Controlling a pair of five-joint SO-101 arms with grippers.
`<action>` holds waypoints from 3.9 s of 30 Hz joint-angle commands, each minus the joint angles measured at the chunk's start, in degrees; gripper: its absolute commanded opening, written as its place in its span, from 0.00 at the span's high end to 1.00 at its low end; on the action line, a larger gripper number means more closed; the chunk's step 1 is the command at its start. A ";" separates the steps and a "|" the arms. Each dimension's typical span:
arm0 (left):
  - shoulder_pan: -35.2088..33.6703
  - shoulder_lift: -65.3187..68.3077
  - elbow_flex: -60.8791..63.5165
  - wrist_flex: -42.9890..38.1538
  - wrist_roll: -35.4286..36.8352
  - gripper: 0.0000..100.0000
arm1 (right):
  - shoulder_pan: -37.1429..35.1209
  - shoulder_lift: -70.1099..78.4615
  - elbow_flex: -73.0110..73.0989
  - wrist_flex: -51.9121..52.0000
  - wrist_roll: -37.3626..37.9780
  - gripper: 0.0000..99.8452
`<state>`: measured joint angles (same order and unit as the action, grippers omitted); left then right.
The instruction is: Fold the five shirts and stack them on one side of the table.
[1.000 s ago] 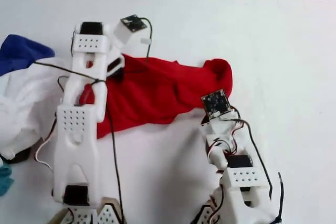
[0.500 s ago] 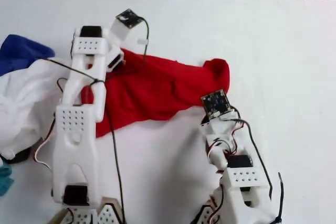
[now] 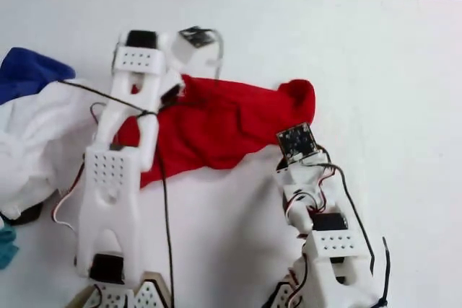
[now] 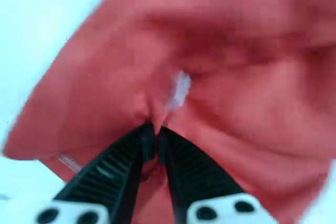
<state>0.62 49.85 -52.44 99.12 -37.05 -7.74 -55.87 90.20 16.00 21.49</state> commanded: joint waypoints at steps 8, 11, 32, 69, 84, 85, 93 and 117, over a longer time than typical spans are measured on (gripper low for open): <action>3.96 -18.99 2.68 3.43 5.54 0.97 | 9.36 -1.45 -2.64 -1.10 -12.57 0.77; 4.40 -26.37 12.79 3.43 5.71 0.97 | 9.98 -1.45 -2.64 -1.10 -13.01 0.77; -8.44 -58.73 83.74 -32.70 5.80 0.97 | 5.67 -0.92 -17.67 13.93 -15.91 0.73; -10.81 -58.73 100.97 -60.57 14.68 0.97 | -0.66 63.69 -71.74 41.27 -10.11 0.83; -10.90 -58.73 100.97 -60.57 14.77 0.97 | 1.10 72.92 -81.76 47.60 -6.86 0.98; -10.90 -58.73 100.97 -60.57 14.77 0.97 | 1.10 71.52 -82.37 49.10 -6.86 0.99; -10.90 -58.64 100.79 -60.57 14.77 0.97 | 1.10 50.77 -83.16 62.02 -6.59 0.98; -1.05 -73.58 108.44 -49.49 14.15 0.97 | 4.44 25.54 -32.35 33.45 2.90 0.96</action>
<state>-0.97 -23.65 53.05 56.66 -22.99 -4.40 -28.00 56.53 53.89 23.87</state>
